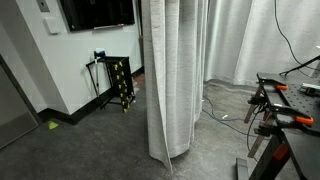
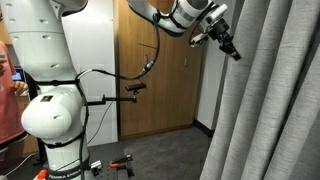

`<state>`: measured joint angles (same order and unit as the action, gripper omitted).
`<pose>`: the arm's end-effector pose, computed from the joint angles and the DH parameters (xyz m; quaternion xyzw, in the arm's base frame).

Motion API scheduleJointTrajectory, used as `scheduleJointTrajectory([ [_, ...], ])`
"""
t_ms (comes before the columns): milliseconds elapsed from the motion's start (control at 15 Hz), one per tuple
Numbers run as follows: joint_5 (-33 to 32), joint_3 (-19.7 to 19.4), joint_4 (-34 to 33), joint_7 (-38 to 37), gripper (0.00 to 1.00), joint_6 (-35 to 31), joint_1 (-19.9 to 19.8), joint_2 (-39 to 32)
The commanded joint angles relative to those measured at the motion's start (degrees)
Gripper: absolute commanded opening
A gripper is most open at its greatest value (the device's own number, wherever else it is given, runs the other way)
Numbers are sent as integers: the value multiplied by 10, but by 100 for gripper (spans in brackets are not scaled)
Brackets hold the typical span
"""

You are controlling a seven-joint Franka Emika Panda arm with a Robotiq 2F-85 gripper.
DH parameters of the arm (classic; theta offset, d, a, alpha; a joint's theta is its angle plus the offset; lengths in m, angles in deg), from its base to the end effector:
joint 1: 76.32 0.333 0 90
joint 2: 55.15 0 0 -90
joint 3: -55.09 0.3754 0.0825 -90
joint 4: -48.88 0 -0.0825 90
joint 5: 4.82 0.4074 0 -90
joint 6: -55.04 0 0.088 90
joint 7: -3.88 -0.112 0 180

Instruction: Slide the curtain to the left

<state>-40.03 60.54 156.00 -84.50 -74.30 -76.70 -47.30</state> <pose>0.5782 0.0375 0.6845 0.7701 -0.5167 0.3737 0.0140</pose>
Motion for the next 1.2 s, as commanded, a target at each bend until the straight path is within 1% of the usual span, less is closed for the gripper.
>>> scheduleJointTrajectory([
  [0, 28, 14, 24, 55, 1, -30, 24, 17],
  [467, 65, 66, -14, 200, 1, -59, 72, -17],
  [733, 96, 87, -60, 298, 1, -61, 93, -51],
  [867, 101, 94, -84, 344, 1, -72, 102, -70],
  [1133, 104, 105, -148, 439, 1, -89, 126, -132],
])
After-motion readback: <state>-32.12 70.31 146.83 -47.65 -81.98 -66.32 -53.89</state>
